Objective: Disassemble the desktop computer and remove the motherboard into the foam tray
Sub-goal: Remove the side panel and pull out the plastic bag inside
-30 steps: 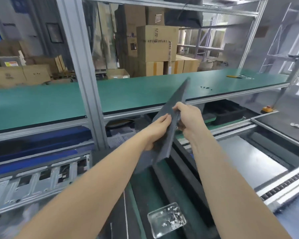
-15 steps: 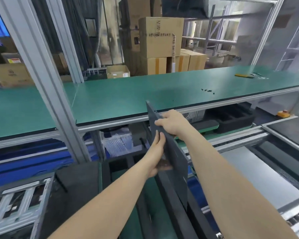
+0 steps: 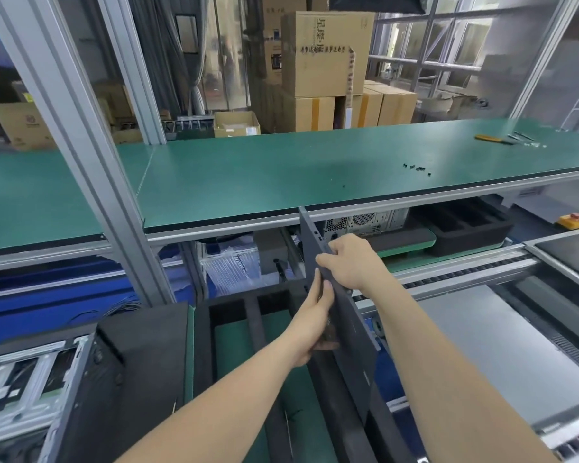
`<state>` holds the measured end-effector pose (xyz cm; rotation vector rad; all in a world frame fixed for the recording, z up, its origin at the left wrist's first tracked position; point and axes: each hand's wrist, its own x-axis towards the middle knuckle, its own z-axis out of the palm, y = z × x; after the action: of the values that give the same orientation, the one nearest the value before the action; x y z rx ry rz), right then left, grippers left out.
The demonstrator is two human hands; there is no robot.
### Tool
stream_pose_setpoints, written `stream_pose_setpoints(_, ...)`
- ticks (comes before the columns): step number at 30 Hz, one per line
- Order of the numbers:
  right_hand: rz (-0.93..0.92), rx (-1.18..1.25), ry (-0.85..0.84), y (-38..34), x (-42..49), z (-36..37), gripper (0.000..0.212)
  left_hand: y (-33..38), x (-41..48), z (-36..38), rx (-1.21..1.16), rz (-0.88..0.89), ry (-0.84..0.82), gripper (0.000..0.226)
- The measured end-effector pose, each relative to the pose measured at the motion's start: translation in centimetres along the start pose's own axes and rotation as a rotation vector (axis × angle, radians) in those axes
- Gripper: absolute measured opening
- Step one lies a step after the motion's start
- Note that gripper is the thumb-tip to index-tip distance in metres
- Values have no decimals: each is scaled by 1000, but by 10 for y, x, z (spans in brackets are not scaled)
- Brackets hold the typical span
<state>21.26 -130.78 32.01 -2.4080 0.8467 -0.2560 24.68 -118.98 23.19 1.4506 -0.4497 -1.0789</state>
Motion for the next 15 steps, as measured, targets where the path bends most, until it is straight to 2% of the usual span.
stream_pose_setpoints(3,23,-2,17,4,3,21,41,-9,8,-3,-6,-23,16,59)
stream_pose_setpoints(7,55,-8,32,6,11,56,39,-18,21,-15,16,54,101,50)
stream_pose_setpoints(11,102,-43,64,8,14,78,42,-25,19,-28,4,48,88,52)
stream_pose_setpoints(15,133,-89,64,-1,12,79,31,-20,7,-42,7,26,79,48)
